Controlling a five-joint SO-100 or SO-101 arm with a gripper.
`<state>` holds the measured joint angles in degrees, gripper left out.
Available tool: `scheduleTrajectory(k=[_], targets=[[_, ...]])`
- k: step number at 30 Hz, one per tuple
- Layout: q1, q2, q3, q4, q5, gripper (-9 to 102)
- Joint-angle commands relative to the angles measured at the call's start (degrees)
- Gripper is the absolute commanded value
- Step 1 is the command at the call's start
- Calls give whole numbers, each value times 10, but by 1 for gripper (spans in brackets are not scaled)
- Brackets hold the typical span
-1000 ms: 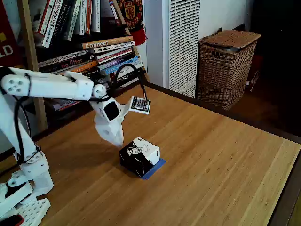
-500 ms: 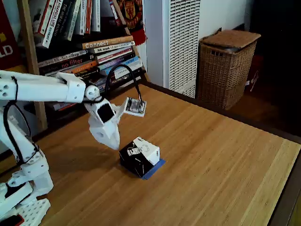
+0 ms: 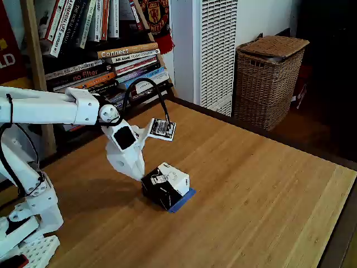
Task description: Push the box on top of the target
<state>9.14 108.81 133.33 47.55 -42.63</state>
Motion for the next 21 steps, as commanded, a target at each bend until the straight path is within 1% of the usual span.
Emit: scheduleTrajectory(k=[1,11,21], targets=[[12,13,-4,-11,-8,0],[21,3,-7,-22,-18,0],[4,-5,-7,-25,-12,0]])
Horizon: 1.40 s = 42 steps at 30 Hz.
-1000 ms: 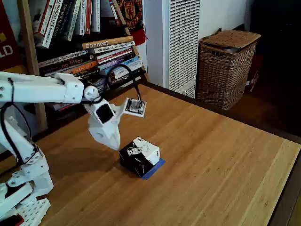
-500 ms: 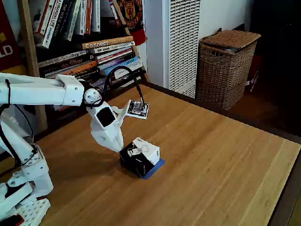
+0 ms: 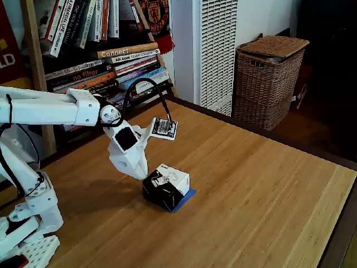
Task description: Push the box on top of the target
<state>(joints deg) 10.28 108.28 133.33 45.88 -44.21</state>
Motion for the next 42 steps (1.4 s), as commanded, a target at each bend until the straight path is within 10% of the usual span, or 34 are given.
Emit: scheduleTrajectory(k=[1,42], targets=[[-12,-4,-9,-9,5,0],[-20,-122,-164,-14,-19,0]])
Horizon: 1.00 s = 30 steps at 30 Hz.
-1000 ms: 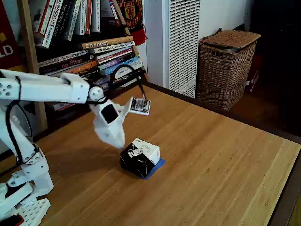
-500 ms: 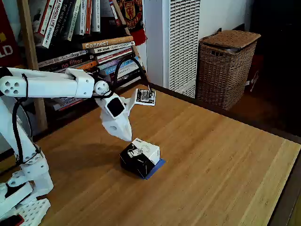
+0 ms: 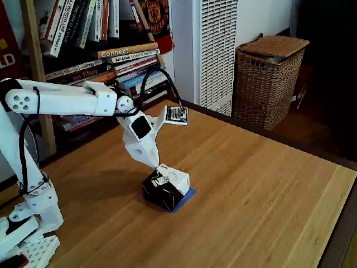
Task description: Push the box on top of the target
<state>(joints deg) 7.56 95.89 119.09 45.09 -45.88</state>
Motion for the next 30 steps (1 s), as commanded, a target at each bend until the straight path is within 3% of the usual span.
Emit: scheduleTrajectory(k=[1,21,30], targets=[[8,2,-23,-6,-4,0],[5,-9,-36,-13,4,0],[-23,-14,-122,33,45,0]])
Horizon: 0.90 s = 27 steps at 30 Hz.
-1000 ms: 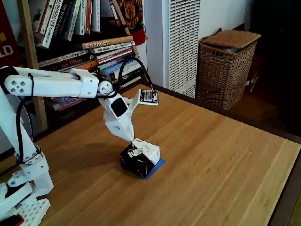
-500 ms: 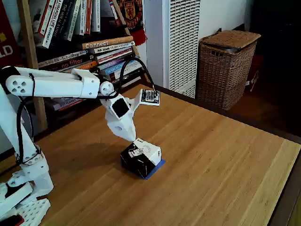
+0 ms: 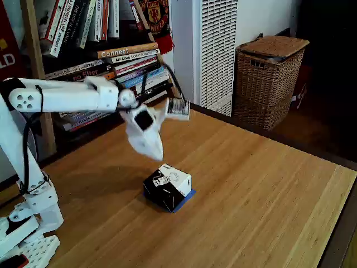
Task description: Push the box on top of the target
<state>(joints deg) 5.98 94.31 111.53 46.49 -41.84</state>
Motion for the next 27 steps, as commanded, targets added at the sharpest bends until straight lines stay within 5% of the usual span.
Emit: scheduleTrajectory(k=[1,17,27], targets=[[-11,2,-54,32,1,0],[-16,199,4,146,-284,0],[13,369,132,137,-413,0]])
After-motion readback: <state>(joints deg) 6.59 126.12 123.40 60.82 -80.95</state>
